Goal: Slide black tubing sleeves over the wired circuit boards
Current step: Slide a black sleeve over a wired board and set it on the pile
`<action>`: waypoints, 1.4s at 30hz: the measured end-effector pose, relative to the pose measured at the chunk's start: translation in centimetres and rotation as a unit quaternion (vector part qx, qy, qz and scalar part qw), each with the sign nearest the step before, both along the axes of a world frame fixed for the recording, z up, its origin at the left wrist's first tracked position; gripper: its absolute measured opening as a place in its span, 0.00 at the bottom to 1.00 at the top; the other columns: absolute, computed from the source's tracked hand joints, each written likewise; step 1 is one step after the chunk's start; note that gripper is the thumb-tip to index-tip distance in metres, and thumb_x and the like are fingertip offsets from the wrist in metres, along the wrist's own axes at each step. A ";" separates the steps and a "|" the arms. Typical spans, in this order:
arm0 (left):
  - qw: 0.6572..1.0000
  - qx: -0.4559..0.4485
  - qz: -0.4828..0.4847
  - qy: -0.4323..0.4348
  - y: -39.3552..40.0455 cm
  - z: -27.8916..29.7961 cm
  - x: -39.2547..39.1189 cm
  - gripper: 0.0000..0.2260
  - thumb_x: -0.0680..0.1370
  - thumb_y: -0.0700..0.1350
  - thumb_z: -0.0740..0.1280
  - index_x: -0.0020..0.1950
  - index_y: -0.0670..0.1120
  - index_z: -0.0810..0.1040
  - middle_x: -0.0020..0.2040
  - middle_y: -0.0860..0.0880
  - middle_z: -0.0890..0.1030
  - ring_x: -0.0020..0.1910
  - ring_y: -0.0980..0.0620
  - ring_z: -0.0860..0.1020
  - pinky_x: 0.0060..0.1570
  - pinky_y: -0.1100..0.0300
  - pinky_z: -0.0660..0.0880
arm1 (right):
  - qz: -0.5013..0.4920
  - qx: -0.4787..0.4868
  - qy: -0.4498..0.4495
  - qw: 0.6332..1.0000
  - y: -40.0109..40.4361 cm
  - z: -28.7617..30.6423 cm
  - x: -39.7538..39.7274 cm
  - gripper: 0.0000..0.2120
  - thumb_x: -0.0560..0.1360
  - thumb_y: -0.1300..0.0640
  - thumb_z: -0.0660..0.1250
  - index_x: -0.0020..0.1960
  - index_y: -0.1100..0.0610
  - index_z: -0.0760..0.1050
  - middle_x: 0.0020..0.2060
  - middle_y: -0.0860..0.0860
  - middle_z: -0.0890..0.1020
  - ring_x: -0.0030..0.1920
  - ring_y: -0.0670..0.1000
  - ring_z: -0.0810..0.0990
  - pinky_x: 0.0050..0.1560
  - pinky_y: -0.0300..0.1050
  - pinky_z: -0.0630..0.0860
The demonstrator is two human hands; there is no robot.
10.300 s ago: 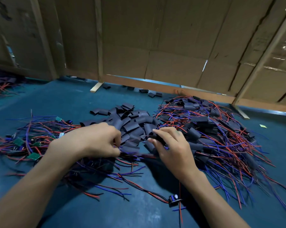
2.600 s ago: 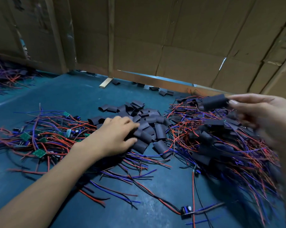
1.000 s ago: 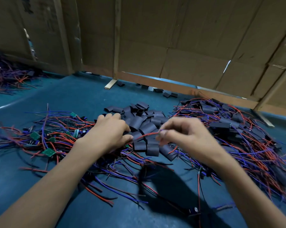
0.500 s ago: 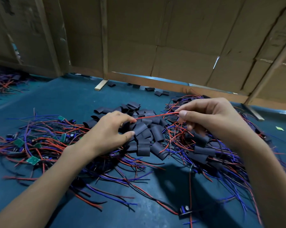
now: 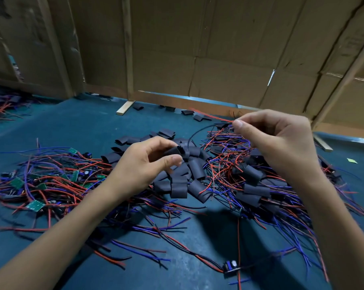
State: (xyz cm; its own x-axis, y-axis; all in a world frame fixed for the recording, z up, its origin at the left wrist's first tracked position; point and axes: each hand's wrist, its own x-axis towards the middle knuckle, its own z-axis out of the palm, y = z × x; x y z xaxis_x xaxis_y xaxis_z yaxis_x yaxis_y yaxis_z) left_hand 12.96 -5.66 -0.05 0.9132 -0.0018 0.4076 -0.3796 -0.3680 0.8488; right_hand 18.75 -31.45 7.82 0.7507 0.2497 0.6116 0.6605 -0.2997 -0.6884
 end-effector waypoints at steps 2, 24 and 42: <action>0.985 -0.152 -0.070 0.054 -0.8 0.2 -0.3 0.14 0.74 0.45 0.72 0.57 0.41 0.78 0.49 0.41 0.86 0.48 0.42 0.86 0.45 0.55 0.82 | -0.006 0.003 -0.038 0.999 0.2 -0.1 -0.3 0.04 0.76 0.57 0.75 0.46 0.58 0.85 0.37 0.54 0.86 0.33 0.42 0.77 0.35 0.36 0.74; 0.918 -0.358 -0.113 0.129 -1.8 1.3 -0.7 0.20 0.76 0.47 0.69 0.60 0.32 0.74 0.53 0.37 0.85 0.54 0.39 0.84 0.45 0.58 0.82 | 0.081 -0.026 -0.074 0.994 -0.2 -0.6 -0.7 0.02 0.74 0.59 0.76 0.45 0.57 0.84 0.37 0.50 0.86 0.35 0.46 0.80 0.37 0.41 0.76; 0.969 -0.241 -0.028 -0.035 -2.1 0.7 -0.8 0.15 0.73 0.46 0.74 0.57 0.43 0.78 0.52 0.43 0.86 0.53 0.43 0.85 0.48 0.53 0.83 | 0.136 -0.056 -0.010 0.989 -0.6 -0.3 -0.7 0.04 0.72 0.59 0.74 0.41 0.59 0.81 0.31 0.50 0.80 0.32 0.44 0.75 0.35 0.36 0.71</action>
State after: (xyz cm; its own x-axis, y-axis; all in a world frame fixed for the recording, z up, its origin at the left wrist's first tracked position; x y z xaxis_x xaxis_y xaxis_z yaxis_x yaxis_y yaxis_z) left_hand 12.11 -7.75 0.68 0.8872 0.1553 0.4345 -0.4505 0.0878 0.8884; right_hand 18.08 -32.09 7.52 0.6342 0.5079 0.5829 0.7404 -0.1819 -0.6470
